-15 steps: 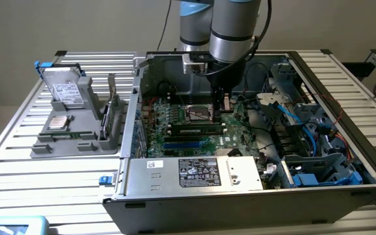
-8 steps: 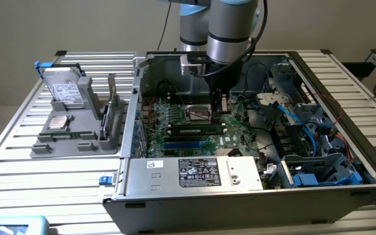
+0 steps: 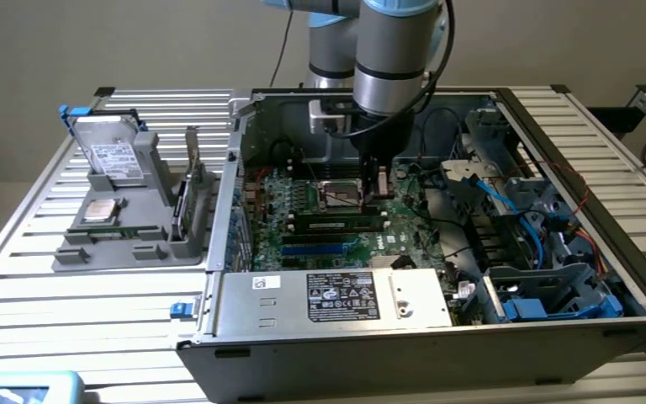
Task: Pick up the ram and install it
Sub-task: 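Press down the ram until it locks into place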
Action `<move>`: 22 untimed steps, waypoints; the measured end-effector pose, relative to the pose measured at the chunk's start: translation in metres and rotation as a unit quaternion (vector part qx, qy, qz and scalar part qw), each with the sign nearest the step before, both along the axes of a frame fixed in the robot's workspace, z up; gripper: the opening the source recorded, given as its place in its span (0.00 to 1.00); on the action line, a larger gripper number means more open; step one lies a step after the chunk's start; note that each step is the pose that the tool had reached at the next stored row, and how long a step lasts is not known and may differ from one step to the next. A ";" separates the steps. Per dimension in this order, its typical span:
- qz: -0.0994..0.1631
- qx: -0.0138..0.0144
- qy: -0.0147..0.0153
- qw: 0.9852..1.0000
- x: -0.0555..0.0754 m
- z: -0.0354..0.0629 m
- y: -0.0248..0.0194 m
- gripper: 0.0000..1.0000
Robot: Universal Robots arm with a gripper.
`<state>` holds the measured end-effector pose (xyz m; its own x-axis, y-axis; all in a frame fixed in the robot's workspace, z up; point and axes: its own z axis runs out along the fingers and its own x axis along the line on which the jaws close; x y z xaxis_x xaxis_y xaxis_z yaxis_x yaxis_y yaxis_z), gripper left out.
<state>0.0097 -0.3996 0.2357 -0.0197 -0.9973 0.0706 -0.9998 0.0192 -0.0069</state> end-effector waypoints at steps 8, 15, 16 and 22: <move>-0.002 0.000 -0.003 1.000 -0.001 -0.0022 0.0004 0.11; -0.002 -0.001 -0.004 1.000 -0.002 -0.0034 0.0004 0.11; -0.002 -0.001 -0.004 1.000 -0.002 -0.0036 0.0004 0.11; -0.002 -0.001 -0.005 1.000 -0.002 -0.0053 0.0004 0.11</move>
<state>0.0079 -0.3993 0.2303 -0.0238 -0.9970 0.0733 -0.9996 0.0226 -0.0169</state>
